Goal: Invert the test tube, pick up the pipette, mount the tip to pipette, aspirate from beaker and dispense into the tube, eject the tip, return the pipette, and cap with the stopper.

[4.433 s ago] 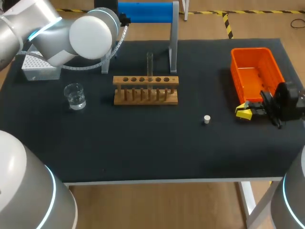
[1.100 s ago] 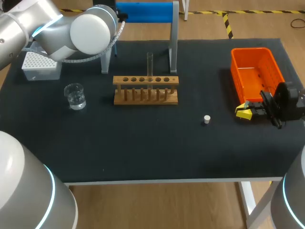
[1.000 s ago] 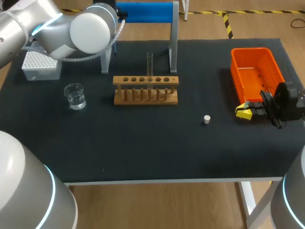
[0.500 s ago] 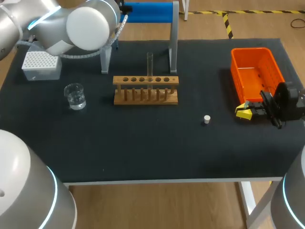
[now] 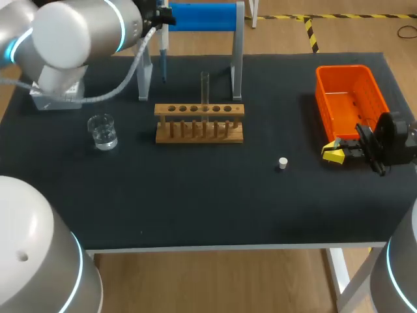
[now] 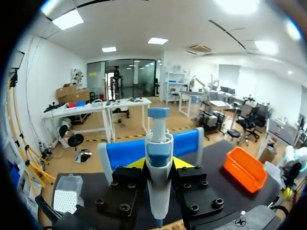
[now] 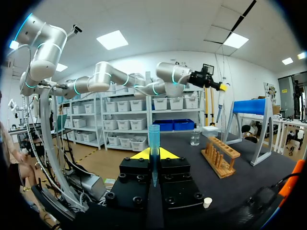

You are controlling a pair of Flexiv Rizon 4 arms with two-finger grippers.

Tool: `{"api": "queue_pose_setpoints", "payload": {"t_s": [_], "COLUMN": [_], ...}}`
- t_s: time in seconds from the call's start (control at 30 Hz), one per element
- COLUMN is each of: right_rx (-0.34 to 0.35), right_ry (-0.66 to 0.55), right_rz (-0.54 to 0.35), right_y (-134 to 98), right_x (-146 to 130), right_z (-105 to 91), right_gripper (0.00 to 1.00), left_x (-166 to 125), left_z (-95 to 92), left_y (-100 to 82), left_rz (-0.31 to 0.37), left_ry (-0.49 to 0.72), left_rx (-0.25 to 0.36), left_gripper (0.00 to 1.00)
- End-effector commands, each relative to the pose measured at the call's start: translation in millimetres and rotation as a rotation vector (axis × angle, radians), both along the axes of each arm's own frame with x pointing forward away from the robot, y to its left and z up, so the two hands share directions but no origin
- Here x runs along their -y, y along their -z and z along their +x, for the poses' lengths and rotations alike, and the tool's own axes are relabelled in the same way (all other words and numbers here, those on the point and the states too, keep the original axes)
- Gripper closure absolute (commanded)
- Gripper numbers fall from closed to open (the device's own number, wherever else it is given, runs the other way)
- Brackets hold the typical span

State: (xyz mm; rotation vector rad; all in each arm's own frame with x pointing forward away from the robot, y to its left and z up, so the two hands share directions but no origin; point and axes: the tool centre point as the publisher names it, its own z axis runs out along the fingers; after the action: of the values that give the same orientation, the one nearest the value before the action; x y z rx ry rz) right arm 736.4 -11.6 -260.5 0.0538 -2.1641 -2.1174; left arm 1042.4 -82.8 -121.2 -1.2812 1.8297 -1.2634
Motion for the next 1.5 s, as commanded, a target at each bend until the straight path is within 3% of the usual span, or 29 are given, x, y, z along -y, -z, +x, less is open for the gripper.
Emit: {"api": "queue_pose_setpoints", "payload": {"t_s": [0.03,0.37,0.47,0.5,1.07,1.27,1.5], "right_rx": [0.001,0.001,0.001,0.001,0.001,0.001,0.001], "right_ry": [0.0,0.0,0.0,0.0,0.0,0.0,0.0], "right_rz": [-0.002,-0.002,-0.002,-0.002,-0.002,-0.002,-0.002], "right_y": [0,0,0,0,0,0,0], "right_x": [1,1,1,1,1,1,1], "right_z": [-0.7,-0.7,-0.7,-0.7,-0.7,-0.7,-0.7], "right_gripper": [1.0,1.0,1.0,1.0,1.0,1.0,1.0], "left_x": [-12,15,26,32,32,44,63], "left_z": [-53.0,-125.9,-145.6,-157.1,-157.1,-183.8,-228.9], "left_y": [-14.5,-28.2,-30.3,-31.8,-31.8,-53.0,-72.5], "left_rz": [-0.058,-0.125,-0.138,-0.157,-0.157,-0.144,-0.134], "left_ry": [0.117,0.313,0.43,0.523,0.523,0.656,0.782], "left_rx": [-0.031,-0.1,-0.122,-0.112,-0.112,-0.019,0.125], "left_gripper": [1.0,1.0,1.0,1.0,1.0,1.0,1.0]}}
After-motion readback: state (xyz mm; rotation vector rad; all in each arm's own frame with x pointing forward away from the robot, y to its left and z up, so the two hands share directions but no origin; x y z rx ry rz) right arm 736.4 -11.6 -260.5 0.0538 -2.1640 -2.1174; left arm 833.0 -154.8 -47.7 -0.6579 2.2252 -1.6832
